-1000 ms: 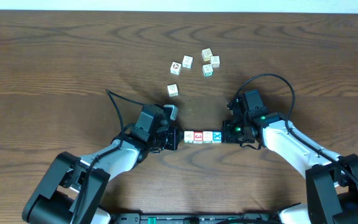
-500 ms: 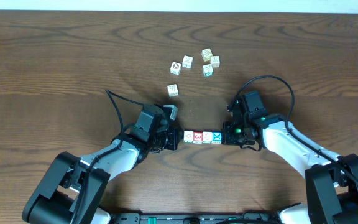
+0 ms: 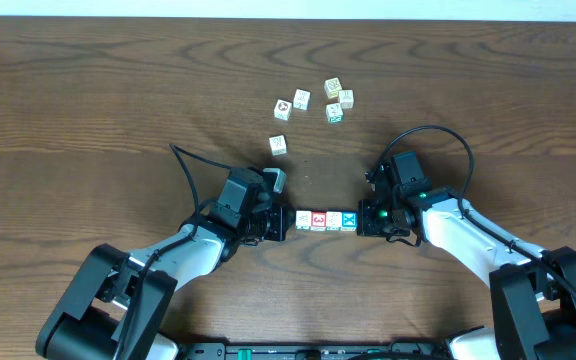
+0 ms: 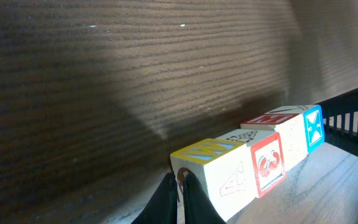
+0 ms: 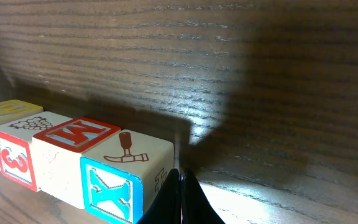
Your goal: Lift 4 blocks
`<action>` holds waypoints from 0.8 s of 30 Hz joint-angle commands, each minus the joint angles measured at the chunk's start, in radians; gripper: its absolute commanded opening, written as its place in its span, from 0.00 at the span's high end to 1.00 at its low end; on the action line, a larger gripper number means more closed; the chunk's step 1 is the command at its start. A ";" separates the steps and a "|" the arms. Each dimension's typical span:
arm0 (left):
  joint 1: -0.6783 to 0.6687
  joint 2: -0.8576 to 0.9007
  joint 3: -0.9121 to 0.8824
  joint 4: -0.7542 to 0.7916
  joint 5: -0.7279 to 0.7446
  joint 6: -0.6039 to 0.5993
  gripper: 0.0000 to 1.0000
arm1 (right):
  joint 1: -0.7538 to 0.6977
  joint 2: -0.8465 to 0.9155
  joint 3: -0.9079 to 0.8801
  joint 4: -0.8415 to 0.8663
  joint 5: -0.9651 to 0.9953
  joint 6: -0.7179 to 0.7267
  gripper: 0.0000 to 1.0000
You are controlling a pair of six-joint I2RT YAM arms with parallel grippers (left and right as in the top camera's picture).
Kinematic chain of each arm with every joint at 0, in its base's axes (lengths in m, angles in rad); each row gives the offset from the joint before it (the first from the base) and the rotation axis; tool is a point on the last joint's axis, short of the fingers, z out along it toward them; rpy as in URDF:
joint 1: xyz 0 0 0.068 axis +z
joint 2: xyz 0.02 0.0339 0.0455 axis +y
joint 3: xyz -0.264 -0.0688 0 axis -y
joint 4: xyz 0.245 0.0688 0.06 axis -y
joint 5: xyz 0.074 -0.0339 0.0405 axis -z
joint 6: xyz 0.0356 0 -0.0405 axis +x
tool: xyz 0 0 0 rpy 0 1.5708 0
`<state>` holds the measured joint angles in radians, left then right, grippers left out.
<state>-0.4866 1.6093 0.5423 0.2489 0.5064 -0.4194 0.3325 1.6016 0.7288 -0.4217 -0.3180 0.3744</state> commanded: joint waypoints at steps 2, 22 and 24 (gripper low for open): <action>-0.004 0.006 0.020 0.003 -0.002 -0.002 0.93 | 0.010 0.005 -0.006 0.008 -0.005 -0.010 0.99; -0.004 0.006 0.020 0.003 0.000 -0.002 0.93 | 0.010 0.005 -0.006 0.019 -0.093 -0.016 0.99; -0.004 0.006 0.020 0.003 0.005 -0.002 0.93 | 0.010 0.005 -0.006 0.020 -0.102 -0.016 0.99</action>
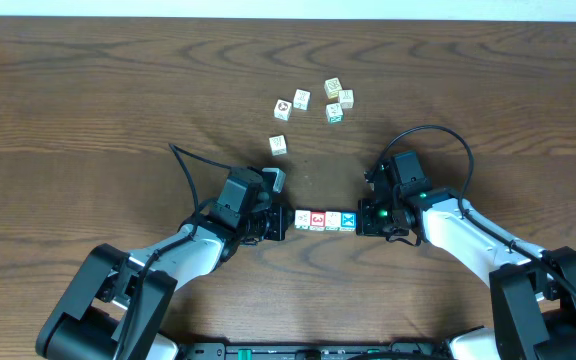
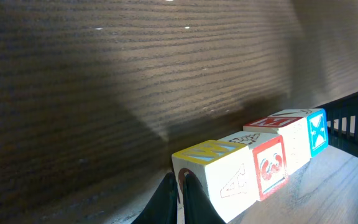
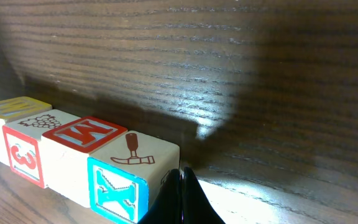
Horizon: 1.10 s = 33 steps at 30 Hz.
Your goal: Lift 4 blocks
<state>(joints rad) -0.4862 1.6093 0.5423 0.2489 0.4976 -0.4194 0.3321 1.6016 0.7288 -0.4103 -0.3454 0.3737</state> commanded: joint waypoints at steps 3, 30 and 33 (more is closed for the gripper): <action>-0.005 0.006 0.020 0.003 0.015 -0.002 0.93 | 0.010 0.005 -0.006 0.015 -0.079 -0.016 0.99; -0.005 0.006 0.020 0.004 0.045 -0.028 0.93 | 0.010 0.005 -0.006 0.045 -0.109 -0.016 0.99; -0.005 0.006 0.020 0.005 0.045 -0.028 0.93 | 0.012 0.005 -0.006 0.044 -0.109 -0.016 0.99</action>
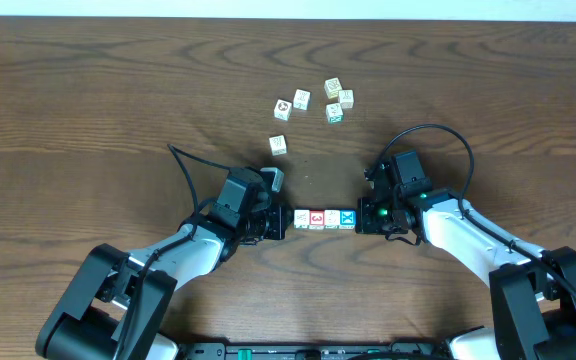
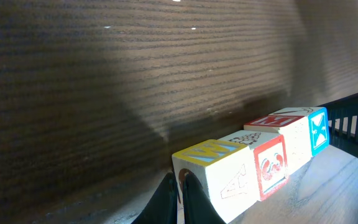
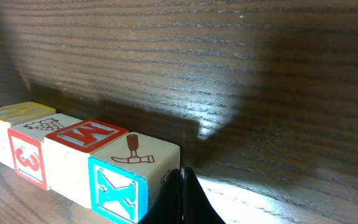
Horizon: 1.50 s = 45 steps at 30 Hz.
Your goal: Lift 4 blocks
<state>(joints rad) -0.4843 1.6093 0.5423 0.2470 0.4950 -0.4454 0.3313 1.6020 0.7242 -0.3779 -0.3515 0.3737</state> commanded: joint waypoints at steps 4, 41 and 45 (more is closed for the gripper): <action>-0.006 0.006 0.020 0.006 0.048 -0.002 0.93 | 0.045 0.005 -0.002 0.025 -0.103 -0.029 0.99; -0.006 0.003 0.032 0.009 0.074 -0.002 0.92 | 0.100 0.004 -0.001 0.087 -0.129 0.089 0.99; -0.006 0.003 0.032 0.010 0.074 -0.002 0.93 | 0.100 -0.010 0.000 0.086 -0.129 0.082 0.99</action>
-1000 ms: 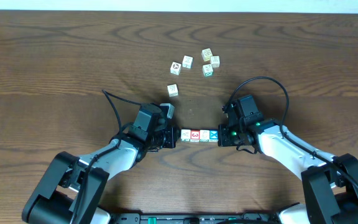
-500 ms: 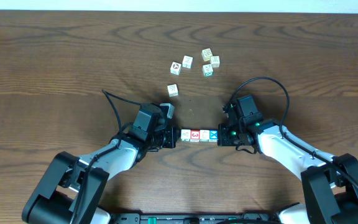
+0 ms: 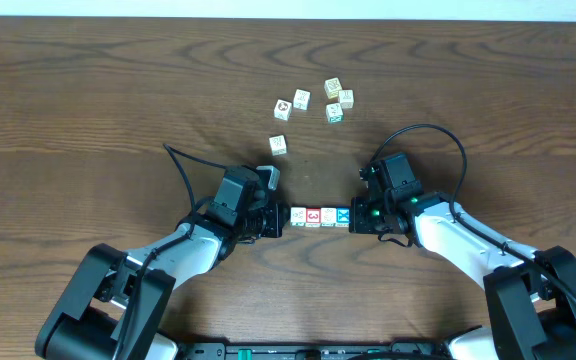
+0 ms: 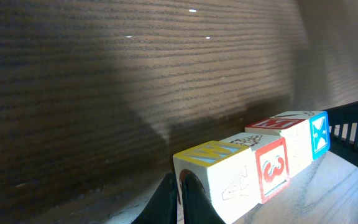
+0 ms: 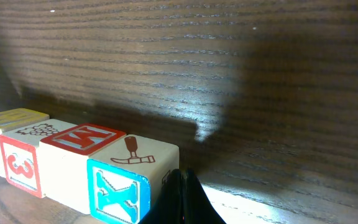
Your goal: Lift 4 blocks
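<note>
Four lettered wooden blocks form one row [image 3: 321, 216] between my two grippers. My left gripper [image 3: 280, 219] is shut, and its tips press the yellow-topped end block [image 4: 213, 171]. My right gripper [image 3: 361, 216] is shut too, with its tips against the blue X block [image 5: 120, 190]. Between those lie the red 3 block [image 4: 271, 168] and the red M block [image 5: 82, 137]. In both wrist views the row casts a shadow that lies apart from it on the wood, so it hangs a little above the table. Neither gripper holds anything between its fingers.
Several loose blocks lie at the back of the table, a cluster around [image 3: 333, 100] and a single one [image 3: 278, 145] nearer the left arm. The wooden table [image 3: 88, 100] stretches out on both sides. A black cable [image 3: 438, 135] loops above the right arm.
The row of blocks and both grippers have shifted slightly left and toward the back in the overhead view. The table surface looks a bit farther off in the wrist views. Both grippers stay shut.
At the oldest moment the four blocks were pinched end to end between my two shut grippers, low at the table. At each later moment the row stood slightly farther back and left overhead, still pressed between the tips, and it now hangs above its shadow.
</note>
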`<action>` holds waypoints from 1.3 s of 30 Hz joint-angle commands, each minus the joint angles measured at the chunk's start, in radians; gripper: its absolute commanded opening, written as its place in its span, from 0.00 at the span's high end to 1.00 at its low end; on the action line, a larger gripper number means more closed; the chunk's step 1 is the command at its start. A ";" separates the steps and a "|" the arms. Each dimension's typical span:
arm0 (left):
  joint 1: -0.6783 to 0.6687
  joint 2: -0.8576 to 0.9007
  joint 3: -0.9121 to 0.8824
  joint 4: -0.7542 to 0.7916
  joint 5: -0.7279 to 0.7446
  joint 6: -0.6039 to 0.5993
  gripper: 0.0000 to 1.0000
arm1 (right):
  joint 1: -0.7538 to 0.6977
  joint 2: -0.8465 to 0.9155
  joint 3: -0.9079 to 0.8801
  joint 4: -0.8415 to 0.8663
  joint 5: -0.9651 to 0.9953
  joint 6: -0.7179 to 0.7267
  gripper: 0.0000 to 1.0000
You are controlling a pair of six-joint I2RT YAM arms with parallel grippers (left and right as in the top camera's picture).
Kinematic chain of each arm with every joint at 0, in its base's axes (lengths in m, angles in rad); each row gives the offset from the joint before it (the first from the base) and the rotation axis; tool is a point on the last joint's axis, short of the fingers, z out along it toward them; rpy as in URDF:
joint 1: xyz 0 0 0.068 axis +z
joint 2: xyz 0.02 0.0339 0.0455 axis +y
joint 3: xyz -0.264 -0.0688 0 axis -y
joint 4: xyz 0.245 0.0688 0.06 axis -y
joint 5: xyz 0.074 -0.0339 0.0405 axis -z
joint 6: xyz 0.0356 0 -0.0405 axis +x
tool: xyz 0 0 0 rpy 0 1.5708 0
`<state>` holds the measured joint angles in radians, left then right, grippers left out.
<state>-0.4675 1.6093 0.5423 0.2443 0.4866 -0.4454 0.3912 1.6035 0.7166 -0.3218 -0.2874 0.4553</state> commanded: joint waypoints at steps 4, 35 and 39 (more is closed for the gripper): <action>-0.023 0.003 0.032 0.013 0.083 -0.002 0.93 | 0.040 -0.041 0.007 0.030 -0.192 0.000 0.99; -0.023 -0.031 0.047 0.012 0.087 -0.006 0.93 | 0.040 -0.044 0.032 0.016 -0.201 0.000 0.99; -0.023 -0.031 0.050 0.012 0.090 -0.006 0.93 | 0.040 -0.044 0.039 0.015 -0.201 0.000 0.99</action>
<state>-0.4671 1.6005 0.5434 0.2420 0.4679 -0.4454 0.3912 1.5875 0.7116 -0.3244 -0.3004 0.4553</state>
